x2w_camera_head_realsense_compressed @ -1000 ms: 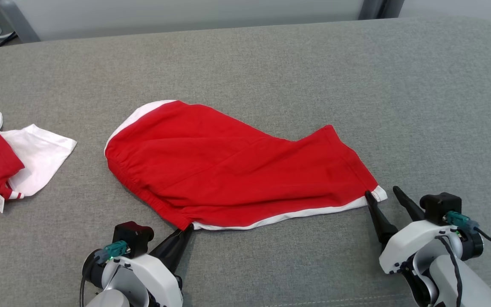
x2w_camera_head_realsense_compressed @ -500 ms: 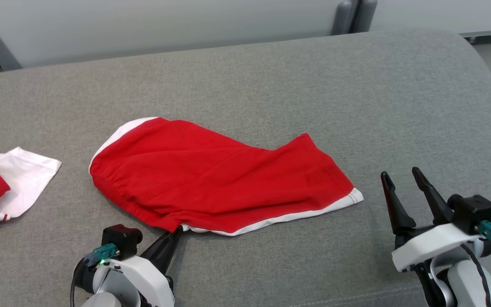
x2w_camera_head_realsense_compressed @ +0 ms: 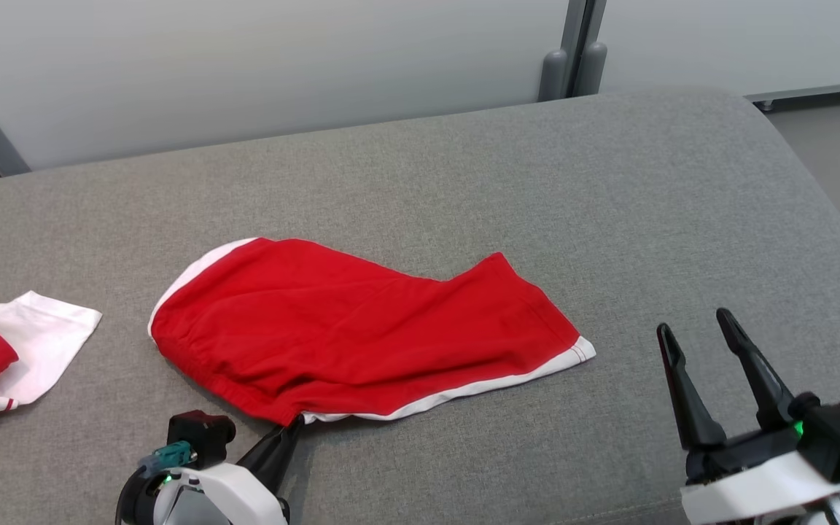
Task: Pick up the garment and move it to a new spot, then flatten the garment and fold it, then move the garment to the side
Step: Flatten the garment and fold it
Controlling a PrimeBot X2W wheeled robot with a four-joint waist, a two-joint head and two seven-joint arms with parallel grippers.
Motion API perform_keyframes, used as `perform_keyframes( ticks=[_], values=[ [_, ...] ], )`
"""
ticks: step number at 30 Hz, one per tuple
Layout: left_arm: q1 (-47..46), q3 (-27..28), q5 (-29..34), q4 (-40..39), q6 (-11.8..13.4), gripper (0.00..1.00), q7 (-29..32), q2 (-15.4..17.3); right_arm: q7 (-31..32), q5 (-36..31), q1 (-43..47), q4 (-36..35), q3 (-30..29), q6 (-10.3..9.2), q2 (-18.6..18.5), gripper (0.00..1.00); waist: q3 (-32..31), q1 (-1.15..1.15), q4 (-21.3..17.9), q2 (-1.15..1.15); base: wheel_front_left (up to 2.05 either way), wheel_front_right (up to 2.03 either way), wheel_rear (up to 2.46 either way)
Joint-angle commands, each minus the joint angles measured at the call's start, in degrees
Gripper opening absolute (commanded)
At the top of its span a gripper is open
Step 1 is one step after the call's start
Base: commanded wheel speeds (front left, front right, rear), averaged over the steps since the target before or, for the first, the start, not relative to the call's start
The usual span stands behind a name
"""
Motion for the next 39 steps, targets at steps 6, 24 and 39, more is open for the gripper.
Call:
perform_keyframes(
  ticks=[6, 24, 39],
  values=[
    [-0.2, 1.9, -1.0, -0.5, 0.1, 0.00, -0.7, 1.0, -0.7, -0.7, 3.6, -3.3, 0.6, 0.40, -0.4, 1.00, -1.4, 0.00, 0.0, 0.00, 0.00, 0.00, 0.00],
    [-0.7, 1.3, -1.4, -0.4, 0.0, 0.00, -0.7, 1.1, -0.7, 0.1, 2.7, -2.3, 0.3, 0.40, -0.6, 1.00, -0.9, 0.00, 0.6, 0.00, 0.00, 0.00, 0.00],
    [-5.9, -0.3, 0.5, -2.1, -0.4, 0.00, 0.0, 0.3, 1.4, 5.4, -12.4, 23.2, 8.7, 0.40, -4.5, 1.00, 5.6, 0.00, 4.4, 0.00, 0.00, 0.00, 0.00]
  ],
)
